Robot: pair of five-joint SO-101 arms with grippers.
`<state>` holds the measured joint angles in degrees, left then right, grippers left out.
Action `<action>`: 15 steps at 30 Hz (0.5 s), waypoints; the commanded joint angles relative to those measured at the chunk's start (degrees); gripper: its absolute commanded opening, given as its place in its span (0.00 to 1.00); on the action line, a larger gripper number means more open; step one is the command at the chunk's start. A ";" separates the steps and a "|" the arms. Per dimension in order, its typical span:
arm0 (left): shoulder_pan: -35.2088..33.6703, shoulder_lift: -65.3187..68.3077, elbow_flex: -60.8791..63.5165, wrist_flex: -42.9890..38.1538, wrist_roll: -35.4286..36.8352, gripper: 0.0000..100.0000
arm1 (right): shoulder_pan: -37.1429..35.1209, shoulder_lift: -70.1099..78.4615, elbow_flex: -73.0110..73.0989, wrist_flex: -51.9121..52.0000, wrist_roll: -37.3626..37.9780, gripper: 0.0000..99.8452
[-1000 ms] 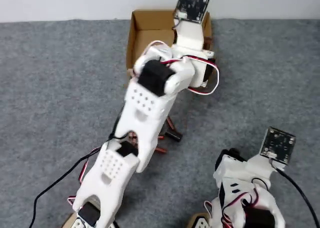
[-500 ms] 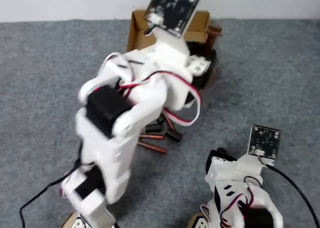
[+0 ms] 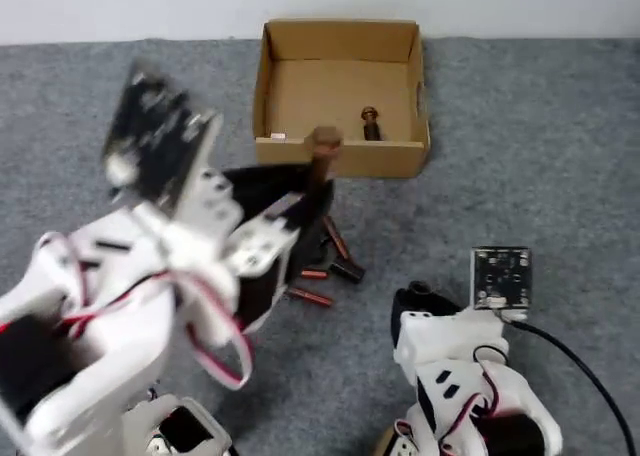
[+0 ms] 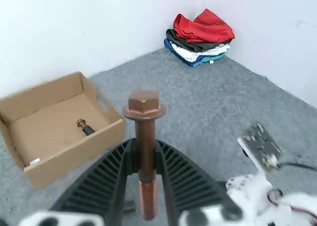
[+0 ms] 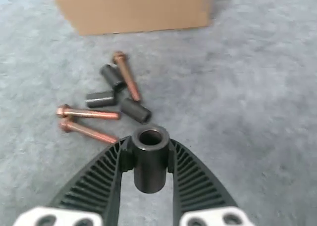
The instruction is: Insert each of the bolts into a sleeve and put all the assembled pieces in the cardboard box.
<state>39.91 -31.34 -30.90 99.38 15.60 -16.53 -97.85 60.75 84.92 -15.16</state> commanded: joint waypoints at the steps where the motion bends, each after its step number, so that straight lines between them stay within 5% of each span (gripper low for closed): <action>1: -0.09 -8.62 6.37 -4.22 -0.44 0.00 | -4.18 -0.13 -3.08 -3.82 0.79 0.01; 9: -0.62 -27.87 31.69 -12.84 -0.26 0.00 | -16.40 -0.04 -3.16 -11.30 0.88 0.01; 15: -6.86 -43.16 54.20 -27.60 0.70 0.00 | -24.40 0.48 -2.99 -14.64 2.99 0.01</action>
<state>35.34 -68.35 14.29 79.78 15.69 -37.45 -97.85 60.75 72.53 -14.29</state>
